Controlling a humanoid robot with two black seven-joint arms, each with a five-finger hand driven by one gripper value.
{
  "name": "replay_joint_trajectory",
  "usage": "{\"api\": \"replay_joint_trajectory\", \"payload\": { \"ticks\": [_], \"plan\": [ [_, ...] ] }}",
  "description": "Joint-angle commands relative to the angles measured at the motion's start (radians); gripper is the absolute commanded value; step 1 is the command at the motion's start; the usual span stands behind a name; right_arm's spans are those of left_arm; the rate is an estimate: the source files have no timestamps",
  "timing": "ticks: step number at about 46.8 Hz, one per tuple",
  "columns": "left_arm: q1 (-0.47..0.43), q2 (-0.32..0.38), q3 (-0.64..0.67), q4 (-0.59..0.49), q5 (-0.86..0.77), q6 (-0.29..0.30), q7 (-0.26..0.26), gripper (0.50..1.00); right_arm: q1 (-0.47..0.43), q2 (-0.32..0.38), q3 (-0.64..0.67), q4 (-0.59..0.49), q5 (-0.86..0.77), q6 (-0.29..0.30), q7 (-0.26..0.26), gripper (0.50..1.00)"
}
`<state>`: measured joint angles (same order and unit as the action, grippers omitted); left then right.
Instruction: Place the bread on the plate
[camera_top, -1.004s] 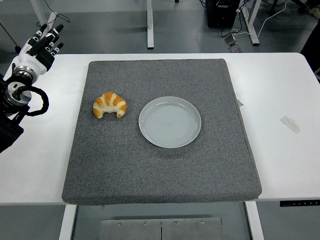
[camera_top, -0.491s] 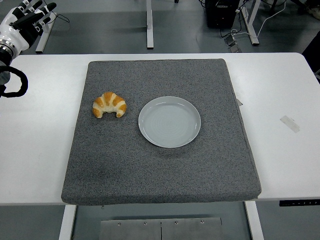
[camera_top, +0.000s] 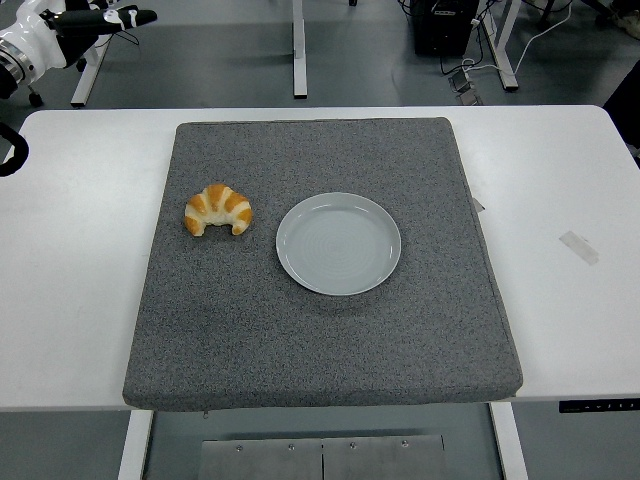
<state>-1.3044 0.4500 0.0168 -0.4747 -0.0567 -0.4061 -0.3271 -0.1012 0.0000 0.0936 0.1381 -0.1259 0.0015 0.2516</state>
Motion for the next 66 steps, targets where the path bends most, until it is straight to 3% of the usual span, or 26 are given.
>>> {"api": "replay_joint_trajectory", "payload": {
  "ticks": [1, 12, 34, 44, 58, 66],
  "plan": [
    [-0.022, 0.018, 0.078, -0.016, 0.043, -0.034, -0.055, 0.981, 0.000, 0.000, 0.000, 0.000, 0.000, 0.000, 0.000, 1.000],
    [-0.044, 0.029, 0.144, -0.024, 0.280, -0.066, -0.124, 0.980, 0.000, 0.000, 0.000, 0.000, 0.000, 0.000, 0.000, 1.000],
    [-0.078, 0.059, 0.146, -0.123, 0.748, -0.063, -0.245, 0.977, 0.000, 0.000, 0.000, 0.000, 0.000, 0.000, 0.000, 1.000],
    [-0.081, 0.053, 0.144, -0.127, 0.886, -0.057, -0.273, 0.974, 0.000, 0.000, 0.000, 0.000, 0.000, 0.000, 0.000, 1.000],
    [-0.070, 0.035, 0.146, -0.168, 1.031, 0.015, -0.284, 0.969, 0.000, 0.000, 0.000, 0.000, 0.000, 0.000, 0.000, 1.000],
    [-0.064, 0.023, 0.169, -0.203, 1.074, 0.095, -0.284, 0.968, 0.000, 0.000, 0.000, 0.000, -0.001, 0.000, 0.000, 1.000]
  ]
}}
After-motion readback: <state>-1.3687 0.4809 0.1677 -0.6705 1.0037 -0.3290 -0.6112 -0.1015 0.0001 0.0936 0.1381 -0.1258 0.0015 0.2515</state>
